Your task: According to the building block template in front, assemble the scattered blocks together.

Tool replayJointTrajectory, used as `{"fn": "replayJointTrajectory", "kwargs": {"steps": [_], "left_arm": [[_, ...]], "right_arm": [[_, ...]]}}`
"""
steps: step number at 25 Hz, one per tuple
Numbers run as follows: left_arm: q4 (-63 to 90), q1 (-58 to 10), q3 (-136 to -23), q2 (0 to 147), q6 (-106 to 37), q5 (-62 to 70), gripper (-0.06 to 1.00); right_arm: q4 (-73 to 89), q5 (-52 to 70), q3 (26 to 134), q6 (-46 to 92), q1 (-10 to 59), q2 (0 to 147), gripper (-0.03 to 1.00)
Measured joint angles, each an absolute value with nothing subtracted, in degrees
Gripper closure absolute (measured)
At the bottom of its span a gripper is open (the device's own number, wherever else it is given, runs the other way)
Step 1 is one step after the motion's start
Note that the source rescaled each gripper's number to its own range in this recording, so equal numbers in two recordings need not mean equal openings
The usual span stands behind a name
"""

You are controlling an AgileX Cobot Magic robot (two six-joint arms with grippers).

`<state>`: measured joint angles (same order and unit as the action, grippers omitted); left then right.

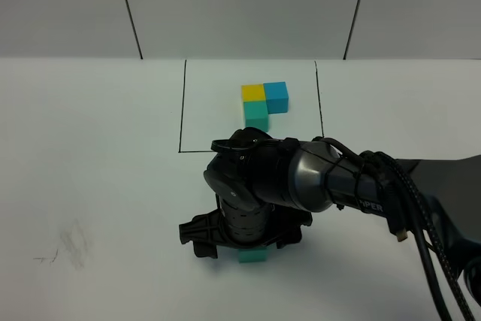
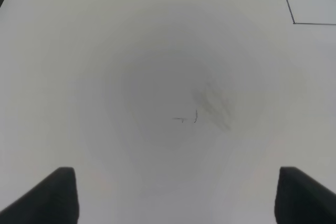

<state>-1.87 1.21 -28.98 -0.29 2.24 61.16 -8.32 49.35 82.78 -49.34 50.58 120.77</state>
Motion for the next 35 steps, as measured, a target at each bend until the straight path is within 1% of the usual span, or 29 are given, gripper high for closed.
{"fn": "replayJointTrajectory", "kwargs": {"steps": [3,10,12,15,19,20,23,25,30,35], "left_arm": [[-1.87,1.21,-28.98,-0.29,2.24,61.16,-0.02],[-1.87,1.21,-28.98,-0.29,2.24,61.16,-0.02],[-1.87,1.21,-28.98,-0.29,2.24,61.16,-0.02],[-1.87,1.21,-28.98,-0.29,2.24,61.16,-0.02],[-1.87,1.21,-28.98,-0.29,2.24,61.16,-0.02],[-1.87,1.21,-28.98,-0.29,2.24,61.16,-0.02],[-1.87,1.21,-28.98,-0.29,2.24,61.16,-0.02],[-1.87,1.21,-28.98,-0.29,2.24,61.16,-0.02],[-1.87,1.21,-28.98,-0.29,2.24,61.16,-0.02],[-1.87,1.21,-28.98,-0.29,2.24,61.16,-0.02]], "right_arm": [[-8.28,50.27,82.78,-48.73,50.58,118.6,0.22],[-11.12,58.68,82.78,-48.48,50.58,110.84,0.21],[-15.34,61.4,82.78,-47.32,50.58,107.48,0.21],[-24.58,62.26,82.78,-44.96,50.29,102.65,0.21],[-38.22,62.2,82.78,-43.26,46.79,97.98,0.19],[-40.86,62.2,82.78,-41.89,45.2,96.79,0.17],[-46.47,61.72,82.78,-34.47,39.14,92.89,0.03],[-48.82,60.65,82.78,-29.3,34.29,90.59,-0.01],[-50.78,58.99,82.78,-10.2,18.86,84.6,-0.03],[-45.86,62.42,82.78,0.31,5.09,79.1,-0.03]]}}
